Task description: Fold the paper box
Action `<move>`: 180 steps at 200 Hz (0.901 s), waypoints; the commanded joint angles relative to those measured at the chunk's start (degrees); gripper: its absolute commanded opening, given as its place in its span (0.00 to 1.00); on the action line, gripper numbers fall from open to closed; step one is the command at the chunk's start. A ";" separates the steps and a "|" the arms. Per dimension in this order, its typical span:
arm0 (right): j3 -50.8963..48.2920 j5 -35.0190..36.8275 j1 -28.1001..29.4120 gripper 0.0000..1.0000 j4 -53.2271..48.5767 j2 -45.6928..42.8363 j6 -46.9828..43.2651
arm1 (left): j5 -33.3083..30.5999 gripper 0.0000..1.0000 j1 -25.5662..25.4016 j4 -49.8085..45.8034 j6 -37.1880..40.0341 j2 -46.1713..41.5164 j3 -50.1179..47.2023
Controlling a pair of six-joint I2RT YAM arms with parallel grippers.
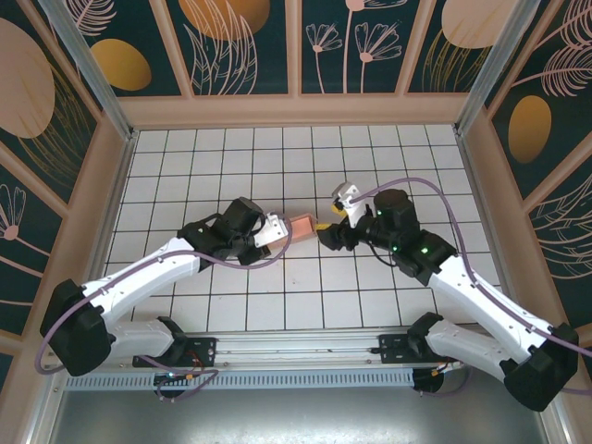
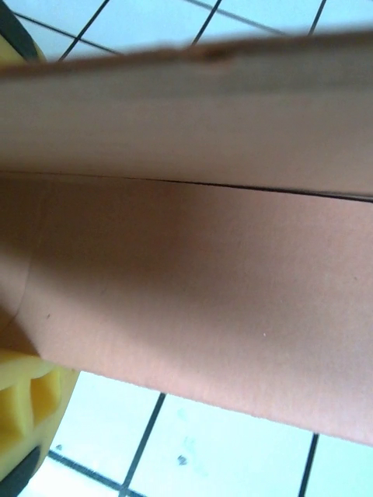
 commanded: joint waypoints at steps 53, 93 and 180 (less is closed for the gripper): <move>1.34 4.03 0.73 0.53 -1.91 4.78 -5.20 | 1.57 0.24 0.39 -7.03 0.18 8.56 3.10; 1.29 2.43 0.64 0.49 -3.24 7.36 -5.62 | 2.84 0.27 0.47 -6.46 1.04 10.15 3.06; 3.08 -0.11 0.67 0.28 -4.28 15.21 -8.03 | 4.41 0.29 0.41 -5.20 1.17 12.57 3.08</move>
